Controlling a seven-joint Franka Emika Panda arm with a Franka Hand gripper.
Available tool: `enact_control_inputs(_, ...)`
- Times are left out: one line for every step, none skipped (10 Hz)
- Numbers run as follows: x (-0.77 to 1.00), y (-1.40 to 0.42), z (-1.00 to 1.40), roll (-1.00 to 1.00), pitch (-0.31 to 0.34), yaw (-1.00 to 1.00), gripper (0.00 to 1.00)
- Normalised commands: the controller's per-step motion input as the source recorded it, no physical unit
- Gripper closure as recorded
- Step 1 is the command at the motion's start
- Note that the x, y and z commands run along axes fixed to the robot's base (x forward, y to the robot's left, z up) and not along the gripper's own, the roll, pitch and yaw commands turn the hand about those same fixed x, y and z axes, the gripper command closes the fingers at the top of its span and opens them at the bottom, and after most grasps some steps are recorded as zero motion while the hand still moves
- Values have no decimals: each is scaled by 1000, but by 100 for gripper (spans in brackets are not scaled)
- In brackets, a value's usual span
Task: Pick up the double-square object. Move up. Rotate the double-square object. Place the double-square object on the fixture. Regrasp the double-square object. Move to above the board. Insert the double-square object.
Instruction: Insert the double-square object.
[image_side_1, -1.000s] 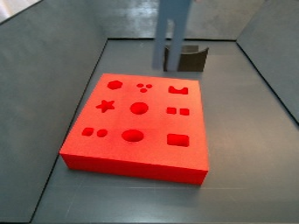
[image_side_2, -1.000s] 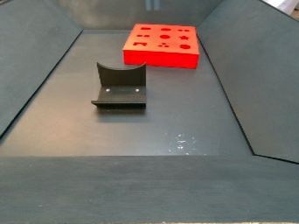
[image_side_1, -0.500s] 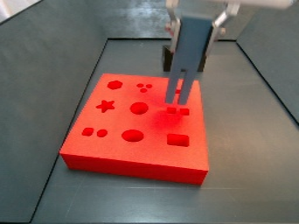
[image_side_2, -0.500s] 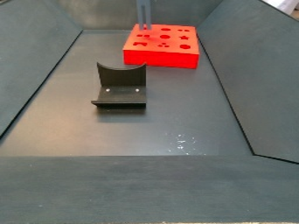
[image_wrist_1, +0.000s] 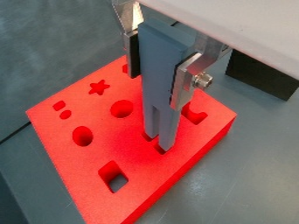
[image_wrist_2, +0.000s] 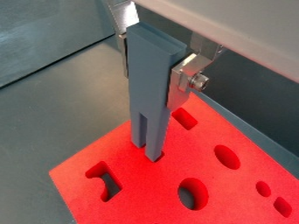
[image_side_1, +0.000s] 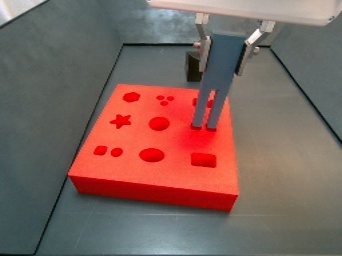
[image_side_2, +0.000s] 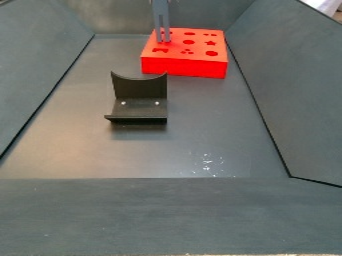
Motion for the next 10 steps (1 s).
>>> enact_control_inputs(0, 0, -149, -207, 0, -14, 100)
enact_control_inputs(0, 0, -143, -229, 0, -69, 100)
enact_control_inputs(0, 0, -111, -239, 0, -69, 100)
enact_control_inputs(-29, 0, -63, -260, 0, -120, 100)
enact_control_inputs(-37, 0, 0, -287, 0, -100, 100)
enact_control_inputs(-3, 0, -9, -274, 0, -77, 100)
enact_control_inputs(0, 0, -146, -214, 0, -34, 100)
enact_control_inputs(0, 0, -366, -61, 0, 0, 100)
enact_control_inputs(31, 0, -500, 0, 19, -14, 100)
enact_control_inputs(43, 17, -469, 46, 27, -146, 100)
